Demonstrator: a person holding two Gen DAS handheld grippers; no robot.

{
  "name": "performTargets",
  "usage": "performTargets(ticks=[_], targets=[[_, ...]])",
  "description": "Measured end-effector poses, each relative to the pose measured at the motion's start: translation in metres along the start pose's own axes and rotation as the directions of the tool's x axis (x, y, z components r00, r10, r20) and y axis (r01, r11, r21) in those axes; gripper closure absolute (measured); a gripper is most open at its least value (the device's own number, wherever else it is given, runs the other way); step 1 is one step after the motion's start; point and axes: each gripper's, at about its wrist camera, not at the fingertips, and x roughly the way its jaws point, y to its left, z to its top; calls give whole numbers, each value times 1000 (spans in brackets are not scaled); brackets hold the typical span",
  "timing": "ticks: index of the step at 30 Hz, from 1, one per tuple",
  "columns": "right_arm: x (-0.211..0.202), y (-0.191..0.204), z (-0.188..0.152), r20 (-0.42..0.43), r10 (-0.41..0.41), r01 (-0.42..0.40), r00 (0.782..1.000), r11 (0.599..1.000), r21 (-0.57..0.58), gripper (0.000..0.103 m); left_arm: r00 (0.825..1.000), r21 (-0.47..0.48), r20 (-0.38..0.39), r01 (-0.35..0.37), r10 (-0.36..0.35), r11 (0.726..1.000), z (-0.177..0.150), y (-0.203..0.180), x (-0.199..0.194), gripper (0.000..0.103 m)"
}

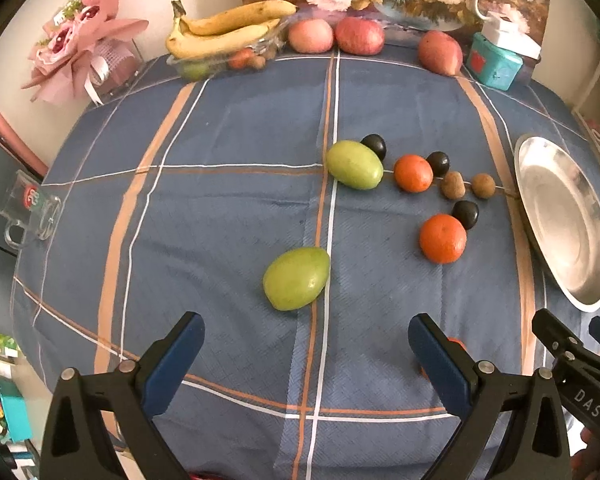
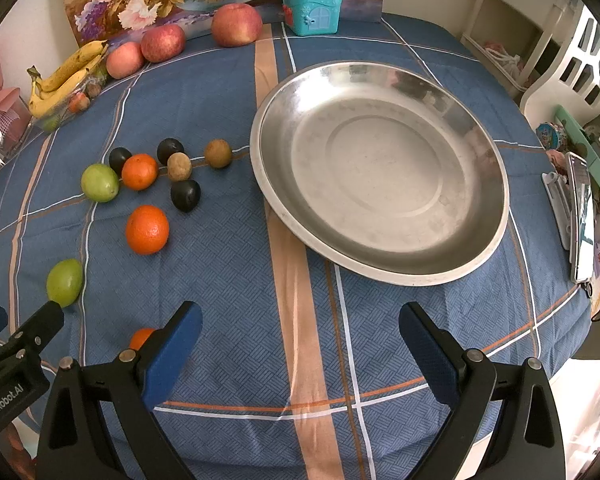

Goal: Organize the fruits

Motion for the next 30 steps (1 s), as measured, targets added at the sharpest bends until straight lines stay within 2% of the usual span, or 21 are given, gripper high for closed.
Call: performTargets(ticks=[30], targets=[[1, 0, 0, -2, 0, 0, 1000, 1000, 0, 4, 999, -13, -40, 4, -5, 1000, -2, 6, 10, 0]])
